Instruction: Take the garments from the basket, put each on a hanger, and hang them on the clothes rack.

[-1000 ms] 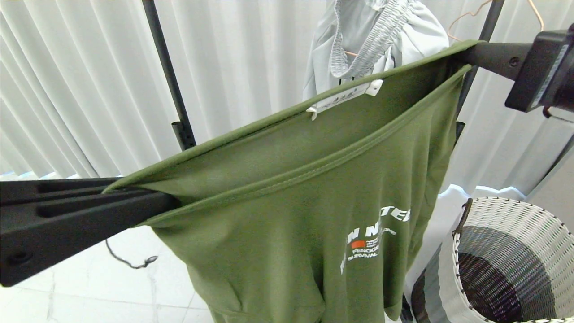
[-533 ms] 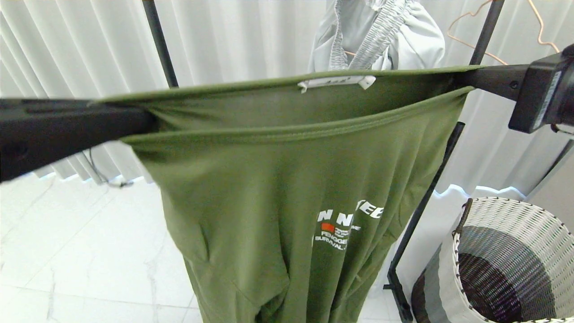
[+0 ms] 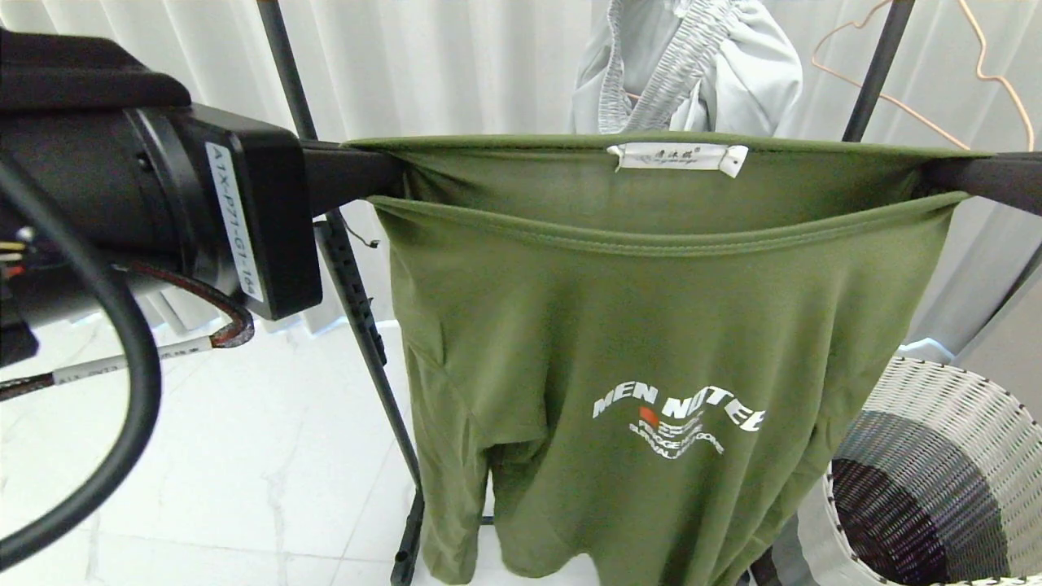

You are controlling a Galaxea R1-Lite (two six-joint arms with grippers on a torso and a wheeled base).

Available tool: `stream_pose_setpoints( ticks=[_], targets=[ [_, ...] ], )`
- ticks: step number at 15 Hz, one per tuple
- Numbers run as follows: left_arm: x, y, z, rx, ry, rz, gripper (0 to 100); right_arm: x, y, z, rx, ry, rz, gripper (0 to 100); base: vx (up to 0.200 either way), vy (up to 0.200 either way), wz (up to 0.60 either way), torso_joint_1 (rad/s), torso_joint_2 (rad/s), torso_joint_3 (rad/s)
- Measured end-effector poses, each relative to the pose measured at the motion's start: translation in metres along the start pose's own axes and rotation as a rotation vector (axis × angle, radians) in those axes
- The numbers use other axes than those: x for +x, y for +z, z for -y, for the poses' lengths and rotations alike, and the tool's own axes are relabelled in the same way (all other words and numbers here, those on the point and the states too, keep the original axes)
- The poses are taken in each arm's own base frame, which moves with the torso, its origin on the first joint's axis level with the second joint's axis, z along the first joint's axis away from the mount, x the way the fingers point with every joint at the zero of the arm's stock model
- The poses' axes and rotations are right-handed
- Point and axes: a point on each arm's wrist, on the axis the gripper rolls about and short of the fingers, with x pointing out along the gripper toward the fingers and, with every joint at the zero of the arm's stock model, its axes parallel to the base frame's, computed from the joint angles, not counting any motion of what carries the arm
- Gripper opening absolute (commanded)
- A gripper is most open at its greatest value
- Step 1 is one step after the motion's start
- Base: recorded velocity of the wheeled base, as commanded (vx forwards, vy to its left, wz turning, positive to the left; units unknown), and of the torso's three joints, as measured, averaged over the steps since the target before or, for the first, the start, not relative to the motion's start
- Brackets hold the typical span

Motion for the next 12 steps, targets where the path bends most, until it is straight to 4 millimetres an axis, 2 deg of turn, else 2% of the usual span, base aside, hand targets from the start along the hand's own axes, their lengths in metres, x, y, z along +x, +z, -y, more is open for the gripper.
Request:
stream_pose_setpoints(
  ticks=[11, 12],
  targets=[
    [-0.010, 0.001, 0.003, -0.003, -0.036, 0.019, 0, -0.004, 0.000, -0.001, 0.002, 0.015, 0.013, 0, 0.000, 0.000, 0.00, 0.000, 0.00, 0.000],
    [-0.010, 0.001, 0.003, -0.003, -0.037, 0.019, 0, -0.004, 0.000, -0.001, 0.003, 0.016, 0.014, 100, 0.000, 0.000, 0.00, 0.000, 0.00, 0.000]
  ],
)
